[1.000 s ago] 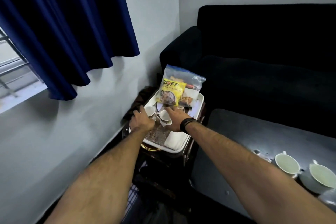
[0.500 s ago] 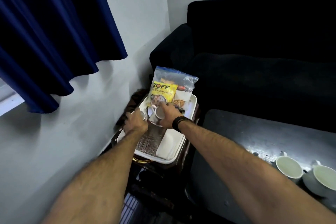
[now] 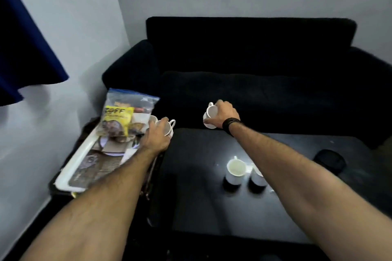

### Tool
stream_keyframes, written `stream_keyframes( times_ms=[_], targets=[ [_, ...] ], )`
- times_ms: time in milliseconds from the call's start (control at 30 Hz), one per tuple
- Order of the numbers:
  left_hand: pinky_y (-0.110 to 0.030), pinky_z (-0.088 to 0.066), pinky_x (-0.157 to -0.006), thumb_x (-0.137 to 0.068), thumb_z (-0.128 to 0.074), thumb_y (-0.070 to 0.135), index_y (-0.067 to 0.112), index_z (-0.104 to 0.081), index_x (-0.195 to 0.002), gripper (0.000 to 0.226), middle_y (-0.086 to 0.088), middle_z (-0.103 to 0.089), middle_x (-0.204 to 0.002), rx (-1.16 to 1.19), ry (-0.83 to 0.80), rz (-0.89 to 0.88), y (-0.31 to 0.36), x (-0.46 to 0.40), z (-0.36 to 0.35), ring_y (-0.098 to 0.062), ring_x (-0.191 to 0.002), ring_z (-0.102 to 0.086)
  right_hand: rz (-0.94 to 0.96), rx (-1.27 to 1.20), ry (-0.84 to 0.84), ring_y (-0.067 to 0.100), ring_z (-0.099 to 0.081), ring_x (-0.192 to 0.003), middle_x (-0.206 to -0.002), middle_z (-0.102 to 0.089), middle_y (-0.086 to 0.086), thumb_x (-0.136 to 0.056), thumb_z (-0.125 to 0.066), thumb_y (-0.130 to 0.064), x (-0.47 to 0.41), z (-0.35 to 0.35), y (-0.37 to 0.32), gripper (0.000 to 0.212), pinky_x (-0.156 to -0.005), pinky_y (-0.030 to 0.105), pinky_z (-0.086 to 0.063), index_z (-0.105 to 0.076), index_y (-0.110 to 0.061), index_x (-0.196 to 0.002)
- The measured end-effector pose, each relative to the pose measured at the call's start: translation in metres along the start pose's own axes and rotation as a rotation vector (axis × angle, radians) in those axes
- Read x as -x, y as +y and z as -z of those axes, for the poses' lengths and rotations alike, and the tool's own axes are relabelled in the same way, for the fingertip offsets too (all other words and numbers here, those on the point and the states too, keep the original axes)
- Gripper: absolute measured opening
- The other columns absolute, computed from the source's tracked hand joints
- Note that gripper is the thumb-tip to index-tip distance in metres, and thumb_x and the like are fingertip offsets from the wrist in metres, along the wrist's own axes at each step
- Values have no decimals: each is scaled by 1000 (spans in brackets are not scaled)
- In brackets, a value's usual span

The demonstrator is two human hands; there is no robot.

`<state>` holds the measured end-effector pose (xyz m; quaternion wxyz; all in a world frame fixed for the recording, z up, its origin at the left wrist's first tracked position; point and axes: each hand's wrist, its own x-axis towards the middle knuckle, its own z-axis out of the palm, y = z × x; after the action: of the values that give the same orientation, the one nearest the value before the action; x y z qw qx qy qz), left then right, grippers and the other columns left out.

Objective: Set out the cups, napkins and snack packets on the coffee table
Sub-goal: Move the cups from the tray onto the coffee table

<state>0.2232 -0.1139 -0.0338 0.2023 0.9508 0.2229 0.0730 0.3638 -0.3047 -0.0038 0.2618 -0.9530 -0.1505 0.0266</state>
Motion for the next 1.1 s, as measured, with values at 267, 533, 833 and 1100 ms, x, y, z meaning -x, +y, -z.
stream_keyframes(
  times_ms=[267,533,833,1100],
  targets=[
    [-51,-52,-92,-92,-60,32,23,-49,-127,38,-14,-42,-121,57,-194,-123,110,6,-90,-40,-108,-60,-300,32,-1,32,-62,-109,-121,-60,11,-64,-78,-49,8,44,154,69,-88,38,-55,-58,-11,-119],
    [-49,-51,-93,-91,-56,40,29,-52,-123,34,-12,-42,-119,-32,-300,-192,160,-17,-155,-37,-109,-58,-375,-6,-69,28,-63,-107,-116,-63,7,-56,-81,-48,0,-1,207,66,-81,33,-55,-63,-16,-110],
    [-47,-50,-93,-87,-62,37,33,-51,-126,41,-10,-42,-124,-138,-362,-153,175,-45,-194,-32,-116,-53,-336,10,-124,29,-60,-112,-123,-57,9,-61,-85,-47,-12,-47,213,75,-86,38,-53,-56,-12,-120],
    [-40,-48,-85,-74,-71,58,21,-53,-125,65,-10,-50,-125,-172,-284,-6,175,-51,-212,-30,-111,-58,-320,32,-113,32,-57,-116,-127,-51,10,-63,-83,-47,-11,-52,217,78,-90,41,-52,-52,-11,-125]
  ],
)
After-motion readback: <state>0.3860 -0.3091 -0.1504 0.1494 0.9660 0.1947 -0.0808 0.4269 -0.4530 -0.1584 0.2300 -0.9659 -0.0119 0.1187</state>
